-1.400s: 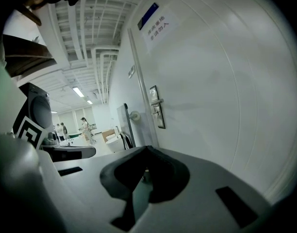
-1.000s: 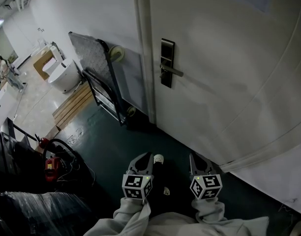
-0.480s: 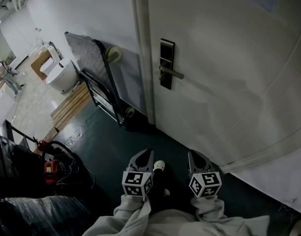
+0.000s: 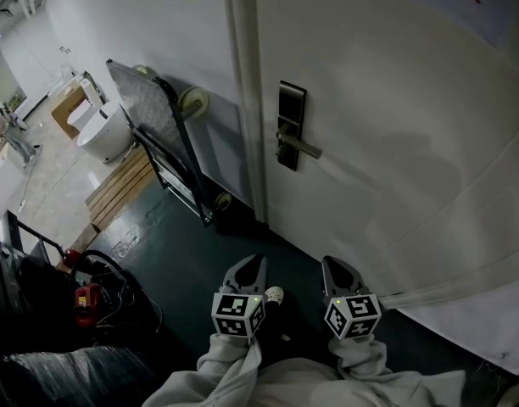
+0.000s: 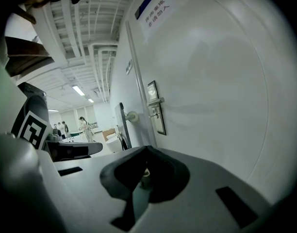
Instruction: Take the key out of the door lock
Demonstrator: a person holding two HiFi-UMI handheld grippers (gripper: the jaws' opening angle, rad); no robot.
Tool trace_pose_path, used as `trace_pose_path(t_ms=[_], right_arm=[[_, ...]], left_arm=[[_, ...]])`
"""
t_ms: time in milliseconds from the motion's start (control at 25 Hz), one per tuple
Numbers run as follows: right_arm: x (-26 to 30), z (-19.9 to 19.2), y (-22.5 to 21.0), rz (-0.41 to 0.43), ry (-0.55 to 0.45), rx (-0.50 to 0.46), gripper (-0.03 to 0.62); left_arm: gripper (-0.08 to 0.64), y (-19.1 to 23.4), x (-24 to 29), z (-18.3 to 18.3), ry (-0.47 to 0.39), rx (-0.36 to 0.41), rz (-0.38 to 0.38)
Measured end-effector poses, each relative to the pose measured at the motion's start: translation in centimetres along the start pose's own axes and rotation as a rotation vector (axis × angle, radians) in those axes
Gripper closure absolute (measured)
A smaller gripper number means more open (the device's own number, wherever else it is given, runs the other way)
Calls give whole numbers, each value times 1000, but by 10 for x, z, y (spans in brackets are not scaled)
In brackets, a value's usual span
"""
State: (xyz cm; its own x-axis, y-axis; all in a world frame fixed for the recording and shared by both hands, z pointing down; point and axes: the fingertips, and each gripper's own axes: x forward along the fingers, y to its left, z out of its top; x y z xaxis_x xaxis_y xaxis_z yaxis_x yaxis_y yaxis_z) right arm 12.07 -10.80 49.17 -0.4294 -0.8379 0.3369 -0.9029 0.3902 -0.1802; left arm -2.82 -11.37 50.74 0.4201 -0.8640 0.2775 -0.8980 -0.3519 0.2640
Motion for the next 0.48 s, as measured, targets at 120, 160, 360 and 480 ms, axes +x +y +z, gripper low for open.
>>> trace_pose_path(t_ms=[120,160,360,480], right_arm=[[16,6,-4,2,4,-1,541],[22,9,-5,3,5,-2,540],[45,24,-17,-14,6,-10,540],[62,33,-23,-18,8,-10,540]], left_arm=[[535,7,17,9,-4,-2,-6],[535,9,22,12,-4,-3,-8],[535,17,50,29,-7,-3,-32],[535,25,67,38,-8,-5,-41]])
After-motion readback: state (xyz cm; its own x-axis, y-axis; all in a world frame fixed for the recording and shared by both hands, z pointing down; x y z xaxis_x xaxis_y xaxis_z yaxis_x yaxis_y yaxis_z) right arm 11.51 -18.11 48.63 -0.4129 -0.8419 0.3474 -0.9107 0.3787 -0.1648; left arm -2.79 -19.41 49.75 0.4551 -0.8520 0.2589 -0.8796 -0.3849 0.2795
